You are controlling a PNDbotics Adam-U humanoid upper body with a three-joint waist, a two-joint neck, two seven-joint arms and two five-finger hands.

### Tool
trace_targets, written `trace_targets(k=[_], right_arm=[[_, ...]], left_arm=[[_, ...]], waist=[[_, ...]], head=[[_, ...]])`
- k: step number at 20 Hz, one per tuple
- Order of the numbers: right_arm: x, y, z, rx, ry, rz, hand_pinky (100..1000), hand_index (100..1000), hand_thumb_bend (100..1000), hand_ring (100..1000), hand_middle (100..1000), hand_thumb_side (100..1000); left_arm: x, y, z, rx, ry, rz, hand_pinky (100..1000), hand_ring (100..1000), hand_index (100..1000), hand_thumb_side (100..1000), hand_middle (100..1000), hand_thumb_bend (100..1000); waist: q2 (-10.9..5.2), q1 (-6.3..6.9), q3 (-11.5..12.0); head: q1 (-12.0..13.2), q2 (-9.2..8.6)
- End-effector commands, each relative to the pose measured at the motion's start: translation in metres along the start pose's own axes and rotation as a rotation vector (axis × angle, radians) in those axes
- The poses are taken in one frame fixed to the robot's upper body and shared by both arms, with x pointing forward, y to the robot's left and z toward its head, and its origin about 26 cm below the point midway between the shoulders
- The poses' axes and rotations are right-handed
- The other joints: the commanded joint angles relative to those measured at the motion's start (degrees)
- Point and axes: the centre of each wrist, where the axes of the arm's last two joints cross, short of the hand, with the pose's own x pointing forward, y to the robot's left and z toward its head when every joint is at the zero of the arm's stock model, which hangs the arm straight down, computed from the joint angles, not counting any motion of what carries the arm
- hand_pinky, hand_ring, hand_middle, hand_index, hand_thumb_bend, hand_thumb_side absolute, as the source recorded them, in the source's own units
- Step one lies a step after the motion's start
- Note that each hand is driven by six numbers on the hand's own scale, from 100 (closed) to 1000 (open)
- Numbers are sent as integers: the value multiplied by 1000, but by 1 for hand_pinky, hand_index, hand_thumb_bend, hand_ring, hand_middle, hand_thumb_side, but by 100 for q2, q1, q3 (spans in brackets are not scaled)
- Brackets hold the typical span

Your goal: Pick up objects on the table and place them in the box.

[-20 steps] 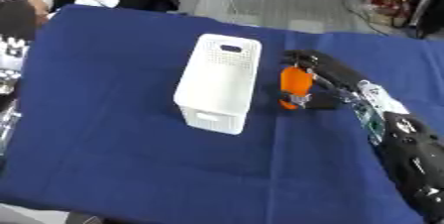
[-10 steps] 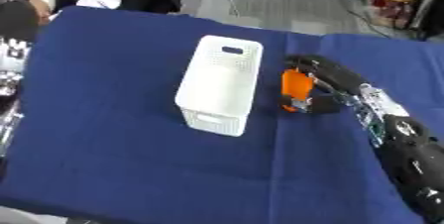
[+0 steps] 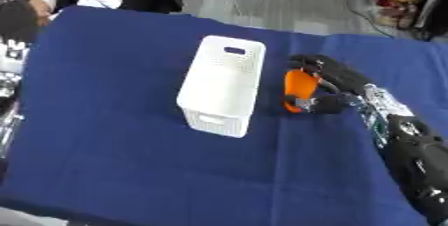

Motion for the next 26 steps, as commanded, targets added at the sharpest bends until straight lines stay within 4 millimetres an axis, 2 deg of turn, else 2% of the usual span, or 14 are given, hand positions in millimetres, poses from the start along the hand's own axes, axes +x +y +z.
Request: trace_targets(k=[1,11,26], right_arm=[[-4,-12,-4,-13,10,14,958,959,460,901,963,1000],[1,1,-5,25,20,-14,945,957,461,895,960,1000],[6,9,-8,52,61,-29,860,957,463,866,955,1000]], left_arm=[[4,2,-6,5,-28,0,1000,885,884,840,978,149],[4,2,-6,5,-29,0,1000,884,884,840,978,148],[4,2,-6,3,-28,3,1000,885,883,839,978,148]], waist=[[-64,17,9],[-56,22,12],[-64,23,13]], head=[[-94,-120],[-135,-130],[-245,-94]])
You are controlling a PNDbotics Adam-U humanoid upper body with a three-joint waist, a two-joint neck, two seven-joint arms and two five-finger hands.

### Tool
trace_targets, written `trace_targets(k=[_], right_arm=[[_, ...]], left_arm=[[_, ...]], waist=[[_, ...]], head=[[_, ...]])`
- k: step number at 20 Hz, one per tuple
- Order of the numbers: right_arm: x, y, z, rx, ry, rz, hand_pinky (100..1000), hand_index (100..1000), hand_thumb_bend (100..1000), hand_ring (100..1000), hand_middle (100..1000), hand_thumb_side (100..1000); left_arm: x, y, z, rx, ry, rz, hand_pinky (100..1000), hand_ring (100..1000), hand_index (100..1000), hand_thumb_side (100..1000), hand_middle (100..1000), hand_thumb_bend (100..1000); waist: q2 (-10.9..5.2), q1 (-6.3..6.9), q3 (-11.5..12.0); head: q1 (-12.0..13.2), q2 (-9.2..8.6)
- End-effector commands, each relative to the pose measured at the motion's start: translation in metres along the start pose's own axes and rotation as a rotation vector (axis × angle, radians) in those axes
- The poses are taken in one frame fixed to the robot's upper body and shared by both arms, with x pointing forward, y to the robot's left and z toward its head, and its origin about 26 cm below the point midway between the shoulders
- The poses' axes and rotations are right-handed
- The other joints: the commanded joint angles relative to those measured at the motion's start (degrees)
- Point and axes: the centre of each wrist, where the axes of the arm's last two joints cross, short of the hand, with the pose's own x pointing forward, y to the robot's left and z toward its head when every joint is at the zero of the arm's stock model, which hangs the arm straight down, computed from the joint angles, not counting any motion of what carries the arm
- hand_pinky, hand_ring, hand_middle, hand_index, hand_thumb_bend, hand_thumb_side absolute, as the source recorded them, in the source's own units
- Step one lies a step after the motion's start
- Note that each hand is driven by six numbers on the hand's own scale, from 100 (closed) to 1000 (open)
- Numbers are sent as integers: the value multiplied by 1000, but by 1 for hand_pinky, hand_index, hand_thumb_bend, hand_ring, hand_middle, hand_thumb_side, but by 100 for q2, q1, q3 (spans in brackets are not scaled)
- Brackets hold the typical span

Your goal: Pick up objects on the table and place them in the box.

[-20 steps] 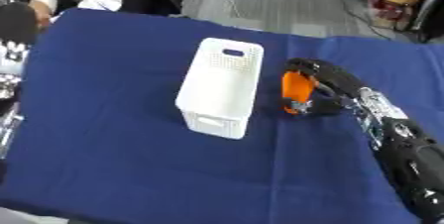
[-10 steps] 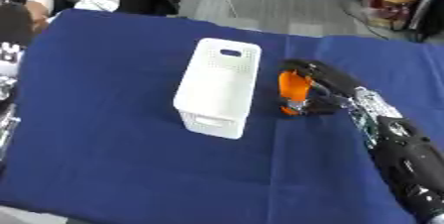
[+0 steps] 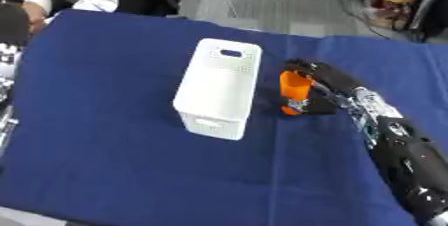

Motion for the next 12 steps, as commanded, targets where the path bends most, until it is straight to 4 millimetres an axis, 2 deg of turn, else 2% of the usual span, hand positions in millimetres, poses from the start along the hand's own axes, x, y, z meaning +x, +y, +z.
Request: trace_targets(k=[1,7,11,12], right_arm=[[1,-1,-3,19,5,13,856,956,460,864,954,1000],[4,0,-5,21,7,14,803,950,448,847,947,1000],[6,2,-7,16,8,14,686,930,410,797,916,1000],[6,2,-7,13,9,15,701,933,418,804,921,1000]], left_arm=[[4,3,-5,-1,-23,-3,1000,885,883,839,978,148],[4,3,-5,-3,-23,-3,1000,885,883,839,978,147],[4,3,-5,-3,-24,-2,1000,885,883,838,978,147],[4,3,-5,-3,-24,-2,1000,885,883,838,978,147]], waist=[[-66,22,1],[-63,26,-3],[-64,28,-4],[-64,28,-4]], head=[[-101,-38],[-143,-19],[-156,-19],[-156,-20]])
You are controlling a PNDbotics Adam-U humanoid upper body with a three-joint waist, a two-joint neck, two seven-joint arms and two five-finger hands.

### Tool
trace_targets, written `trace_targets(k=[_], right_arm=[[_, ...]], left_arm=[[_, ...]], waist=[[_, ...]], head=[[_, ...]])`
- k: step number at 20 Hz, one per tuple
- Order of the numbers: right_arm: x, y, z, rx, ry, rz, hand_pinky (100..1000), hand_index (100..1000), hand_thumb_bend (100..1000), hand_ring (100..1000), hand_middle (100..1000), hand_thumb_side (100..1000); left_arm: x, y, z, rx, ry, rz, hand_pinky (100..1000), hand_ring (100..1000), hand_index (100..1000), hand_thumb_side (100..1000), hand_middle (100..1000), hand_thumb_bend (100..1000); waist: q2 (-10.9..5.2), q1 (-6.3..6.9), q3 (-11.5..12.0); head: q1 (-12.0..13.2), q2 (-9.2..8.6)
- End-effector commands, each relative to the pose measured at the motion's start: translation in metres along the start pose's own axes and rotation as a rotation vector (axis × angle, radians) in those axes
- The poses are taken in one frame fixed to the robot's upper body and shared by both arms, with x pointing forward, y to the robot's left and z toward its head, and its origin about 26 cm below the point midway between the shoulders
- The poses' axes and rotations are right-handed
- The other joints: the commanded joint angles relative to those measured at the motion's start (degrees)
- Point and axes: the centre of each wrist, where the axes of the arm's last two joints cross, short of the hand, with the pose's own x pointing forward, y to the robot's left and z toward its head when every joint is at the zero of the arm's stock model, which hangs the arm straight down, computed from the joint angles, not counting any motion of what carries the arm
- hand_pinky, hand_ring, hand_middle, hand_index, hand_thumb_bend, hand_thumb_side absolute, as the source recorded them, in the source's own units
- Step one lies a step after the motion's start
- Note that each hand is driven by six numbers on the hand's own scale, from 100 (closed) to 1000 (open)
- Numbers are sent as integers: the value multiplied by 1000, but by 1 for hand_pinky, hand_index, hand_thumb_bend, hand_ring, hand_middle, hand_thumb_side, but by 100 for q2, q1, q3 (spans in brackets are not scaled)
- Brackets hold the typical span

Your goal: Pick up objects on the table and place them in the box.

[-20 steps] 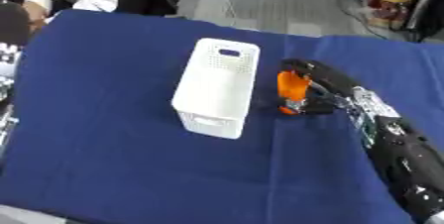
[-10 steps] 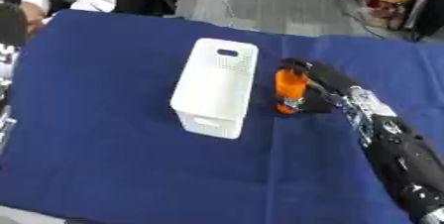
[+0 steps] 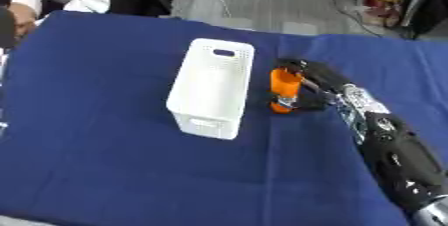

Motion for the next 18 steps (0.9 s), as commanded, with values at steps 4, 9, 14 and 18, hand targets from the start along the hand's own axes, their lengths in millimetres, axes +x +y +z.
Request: trace_targets(k=[4,9,14,18], right_arm=[[4,1,-4,-7,1,17,518,892,353,725,862,1000],[6,1,-5,-54,15,15,100,690,181,459,626,999],[8,0,-6,-131,12,14,100,489,121,216,457,834],[11,-1,-8,-180,6,40,100,281,100,100,240,597]], left_arm=[[4,3,-5,-3,-24,-3,1000,885,883,838,978,147],[4,3,-5,-3,-24,-2,1000,885,882,838,977,147],[4,3,-5,-2,-25,-1,1000,885,881,837,974,147],[4,3,-5,-2,-26,0,1000,885,880,837,972,147]], waist=[[-64,25,-3],[-64,25,0],[-67,23,5],[-66,21,10]], head=[[-57,-22],[-46,-24],[-42,-29],[-44,-28]])
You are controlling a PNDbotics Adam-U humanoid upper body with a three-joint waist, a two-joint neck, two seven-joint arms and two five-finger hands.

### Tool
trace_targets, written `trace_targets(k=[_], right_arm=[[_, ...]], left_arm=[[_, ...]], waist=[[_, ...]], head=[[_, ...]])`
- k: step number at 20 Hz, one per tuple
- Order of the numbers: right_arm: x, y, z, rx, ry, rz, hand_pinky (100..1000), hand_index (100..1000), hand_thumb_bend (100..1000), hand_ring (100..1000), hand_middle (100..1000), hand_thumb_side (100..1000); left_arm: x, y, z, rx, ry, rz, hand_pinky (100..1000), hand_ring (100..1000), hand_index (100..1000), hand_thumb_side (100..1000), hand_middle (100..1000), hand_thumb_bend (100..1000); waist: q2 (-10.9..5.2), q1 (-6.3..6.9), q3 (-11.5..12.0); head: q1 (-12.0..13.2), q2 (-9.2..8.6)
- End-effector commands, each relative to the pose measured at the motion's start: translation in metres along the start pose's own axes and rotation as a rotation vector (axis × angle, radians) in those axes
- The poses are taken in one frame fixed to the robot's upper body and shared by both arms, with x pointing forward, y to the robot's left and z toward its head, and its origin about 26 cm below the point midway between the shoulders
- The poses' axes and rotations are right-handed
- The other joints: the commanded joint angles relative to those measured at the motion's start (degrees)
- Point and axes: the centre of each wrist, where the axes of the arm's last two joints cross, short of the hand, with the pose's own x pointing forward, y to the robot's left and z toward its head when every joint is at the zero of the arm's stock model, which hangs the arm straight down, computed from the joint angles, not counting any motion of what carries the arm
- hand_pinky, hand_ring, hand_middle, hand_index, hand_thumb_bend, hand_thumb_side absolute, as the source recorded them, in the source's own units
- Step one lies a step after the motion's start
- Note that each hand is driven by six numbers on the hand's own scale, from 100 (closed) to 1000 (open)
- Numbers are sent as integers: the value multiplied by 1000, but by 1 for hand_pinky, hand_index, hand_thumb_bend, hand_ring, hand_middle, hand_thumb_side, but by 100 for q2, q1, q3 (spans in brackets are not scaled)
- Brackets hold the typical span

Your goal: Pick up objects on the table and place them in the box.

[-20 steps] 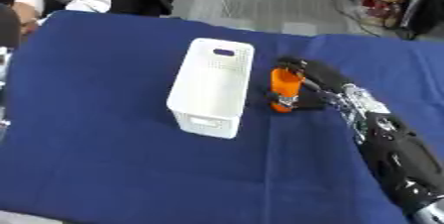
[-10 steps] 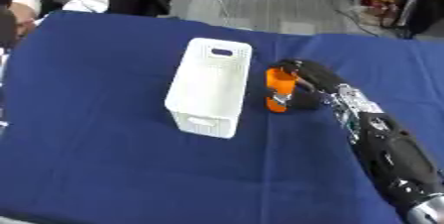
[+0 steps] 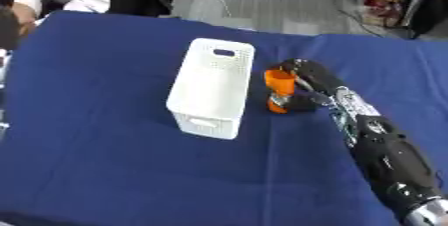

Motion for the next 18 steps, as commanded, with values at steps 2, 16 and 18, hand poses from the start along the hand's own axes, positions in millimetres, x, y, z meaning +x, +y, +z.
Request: trace_targets(k=[2,16,18], right_arm=[[0,-7,-2,-54,-11,67,100,201,100,100,143,546],[-1,-24,-6,-138,34,34,100,100,133,100,100,325],[-6,-39,-5,-111,41,-24,100,100,108,100,100,335]], left_arm=[[4,4,-5,2,-27,-4,1000,884,879,837,972,147],[3,4,-4,3,-20,-4,1000,885,878,833,969,148],[3,5,-3,2,-16,-7,1000,885,878,833,969,148]], waist=[[-65,20,8],[-110,-7,6],[-126,-23,-14]], head=[[-40,-30],[-8,-45],[77,-8]])
